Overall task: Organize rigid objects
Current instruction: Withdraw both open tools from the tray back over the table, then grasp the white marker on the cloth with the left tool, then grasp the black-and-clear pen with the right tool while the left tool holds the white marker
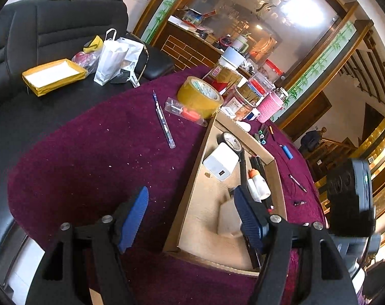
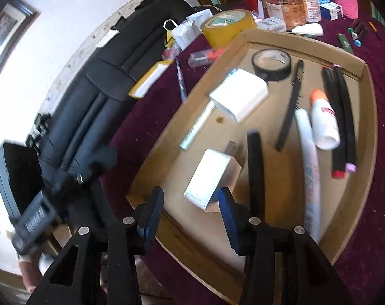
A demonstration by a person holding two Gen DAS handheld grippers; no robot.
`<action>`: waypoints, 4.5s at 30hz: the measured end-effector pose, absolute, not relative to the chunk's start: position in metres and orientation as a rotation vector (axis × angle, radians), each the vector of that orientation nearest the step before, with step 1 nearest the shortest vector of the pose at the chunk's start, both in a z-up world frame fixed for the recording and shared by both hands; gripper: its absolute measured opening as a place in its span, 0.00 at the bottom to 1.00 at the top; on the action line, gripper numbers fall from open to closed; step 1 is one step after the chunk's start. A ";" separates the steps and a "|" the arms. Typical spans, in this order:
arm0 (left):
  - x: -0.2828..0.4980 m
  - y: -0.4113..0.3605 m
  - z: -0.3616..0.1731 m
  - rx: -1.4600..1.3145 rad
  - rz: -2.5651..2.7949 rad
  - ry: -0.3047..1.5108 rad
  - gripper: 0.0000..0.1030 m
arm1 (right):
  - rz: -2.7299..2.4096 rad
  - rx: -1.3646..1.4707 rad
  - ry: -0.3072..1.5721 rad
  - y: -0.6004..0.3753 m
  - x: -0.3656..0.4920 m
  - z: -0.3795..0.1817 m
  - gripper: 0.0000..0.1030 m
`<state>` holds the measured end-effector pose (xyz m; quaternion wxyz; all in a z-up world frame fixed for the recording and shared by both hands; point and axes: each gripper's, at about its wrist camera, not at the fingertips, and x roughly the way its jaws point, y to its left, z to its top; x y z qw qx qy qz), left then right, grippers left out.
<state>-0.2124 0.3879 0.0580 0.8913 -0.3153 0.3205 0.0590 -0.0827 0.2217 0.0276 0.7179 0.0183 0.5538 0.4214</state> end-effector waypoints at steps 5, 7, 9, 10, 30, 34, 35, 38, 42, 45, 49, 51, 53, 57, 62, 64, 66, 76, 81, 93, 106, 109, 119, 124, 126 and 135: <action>-0.216 0.393 0.059 -0.665 0.136 0.662 0.67 | 0.982 0.041 1.176 0.242 -0.081 0.040 0.48; -0.217 0.394 0.059 -0.663 0.142 0.659 0.67 | 1.008 0.050 1.175 0.249 -0.082 0.040 0.49; -0.218 0.394 0.059 -0.665 0.147 0.659 0.67 | 1.008 0.059 1.183 0.256 -0.078 0.037 0.49; -0.218 0.395 0.059 -0.667 0.148 0.659 0.67 | 1.003 0.063 1.193 0.257 -0.075 0.032 0.49; -0.212 0.370 0.085 -0.445 0.222 0.588 0.75 | 0.943 0.190 1.090 0.217 -0.049 0.053 0.52; -0.201 0.341 0.095 -0.358 0.180 0.564 0.80 | 0.787 0.108 0.869 0.151 -0.057 0.092 0.63; -0.197 0.330 0.098 -0.337 0.151 0.561 0.84 | 0.710 0.072 0.779 0.129 -0.064 0.103 0.65; -0.184 0.300 0.101 -0.304 0.043 0.584 0.85 | 0.491 -0.005 0.558 0.072 -0.084 0.121 1.00; -0.159 0.255 0.099 -0.293 -0.097 0.656 0.85 | 0.317 -0.004 0.536 0.010 -0.069 0.117 1.00; -0.143 0.222 0.096 -0.300 -0.182 0.707 0.85 | 0.219 0.091 0.613 -0.043 -0.044 0.099 1.00; -0.126 0.171 0.093 -0.216 -0.253 0.770 0.85 | 0.126 0.209 0.670 -0.106 -0.020 0.070 1.00; -0.118 0.144 0.091 -0.156 -0.266 0.803 0.85 | 0.122 0.254 0.689 -0.126 -0.013 0.058 1.00; -0.112 0.121 0.087 -0.114 -0.294 0.823 0.85 | 0.149 0.309 0.694 -0.144 -0.011 0.048 1.00; -0.097 0.085 0.075 -0.044 -0.314 0.861 0.85 | 0.128 0.395 0.724 -0.169 -0.014 0.030 0.99; -0.073 0.040 0.048 0.120 -0.327 0.895 0.85 | 0.131 0.442 0.738 -0.178 -0.013 0.024 0.99; -0.066 0.028 0.039 0.184 -0.360 0.894 0.85 | 0.136 0.455 0.748 -0.179 -0.011 0.022 0.99; -0.058 0.017 0.030 0.228 -0.402 0.907 0.72 | 0.130 0.457 0.746 -0.180 -0.012 0.022 0.99; -0.037 0.017 0.010 0.167 -0.443 0.990 0.14 | 0.100 0.485 0.766 -0.185 -0.008 0.017 0.99; -0.049 0.022 0.013 0.165 -0.427 1.006 0.13 | 0.099 0.492 0.785 -0.186 -0.005 0.013 0.99; -0.036 0.004 0.007 0.182 -0.369 0.941 0.36 | 0.094 0.499 0.798 -0.186 -0.003 0.010 0.99; -0.060 0.063 0.032 -0.102 -0.371 0.917 0.12 | 0.093 0.526 0.831 -0.189 0.000 0.002 0.99; -0.068 0.069 0.039 -0.080 -0.330 0.900 0.12 | 0.089 0.521 0.829 -0.188 0.000 0.002 0.99; -0.092 0.098 0.062 0.008 -0.156 0.823 0.12 | 0.049 0.460 0.830 -0.183 0.000 0.002 0.99; -0.099 0.112 0.072 0.031 -0.090 0.790 0.12 | -0.005 0.393 0.854 -0.174 0.003 0.005 0.99; -0.100 0.119 0.073 0.032 -0.066 0.787 0.12 | -0.006 0.372 0.859 -0.168 0.003 0.012 0.99; -0.104 0.149 0.071 0.013 0.000 0.784 0.12 | 0.124 0.379 1.046 -0.109 0.055 0.025 0.99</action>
